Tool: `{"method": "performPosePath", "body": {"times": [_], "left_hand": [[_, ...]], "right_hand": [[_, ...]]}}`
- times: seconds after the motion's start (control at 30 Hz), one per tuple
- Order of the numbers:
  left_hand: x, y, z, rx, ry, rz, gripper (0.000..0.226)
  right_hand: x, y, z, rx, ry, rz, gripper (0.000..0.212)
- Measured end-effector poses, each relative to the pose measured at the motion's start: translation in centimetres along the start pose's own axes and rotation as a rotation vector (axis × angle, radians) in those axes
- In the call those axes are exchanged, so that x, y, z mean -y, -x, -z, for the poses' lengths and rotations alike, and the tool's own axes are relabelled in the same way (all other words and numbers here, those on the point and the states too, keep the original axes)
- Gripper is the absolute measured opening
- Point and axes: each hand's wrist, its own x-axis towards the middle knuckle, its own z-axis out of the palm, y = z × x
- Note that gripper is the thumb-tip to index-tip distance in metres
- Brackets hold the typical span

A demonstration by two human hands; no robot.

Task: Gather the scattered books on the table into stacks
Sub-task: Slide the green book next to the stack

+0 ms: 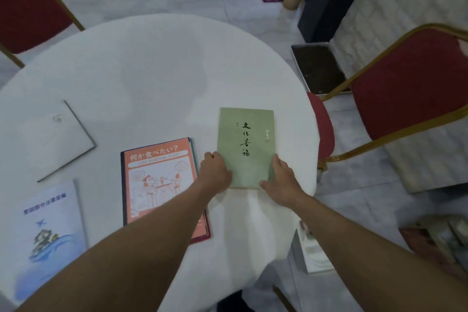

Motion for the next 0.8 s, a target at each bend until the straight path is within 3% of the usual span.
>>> {"method": "performPosePath", "body": {"times": [0.2,0.3,0.47,0.6,0.8], "left_hand": [[1.2,0.9,0.8,0.086,0.007,-0.066,0.066],[2.4,1.8,2.5,0.056,-0.004,-0.096,0.081],[5.8,3.4,5.8,-0.05,-0.047,-0.088,0.07],[9.9,5.1,7.8,-0.122,-0.053,0.023,0.068],[16.3,7.5,10.3,-0.198,-0.003,0.156,0.058]], "right_hand": [[1.0,-0.2,0.2,-0.005,0.087,-0.084,0.067],[3.2,-0.1,0.3,-0.054,0.147,-0.072,0.074],[7.3,-0.4,-0.6,-0.049,0.143,0.028,0.086],[10.9,-0.4,-2.3,-0.021,0.153,0.142,0.09],[16.2,-0.2,-5.9,0.077,0.125,0.324,0.076]]}}
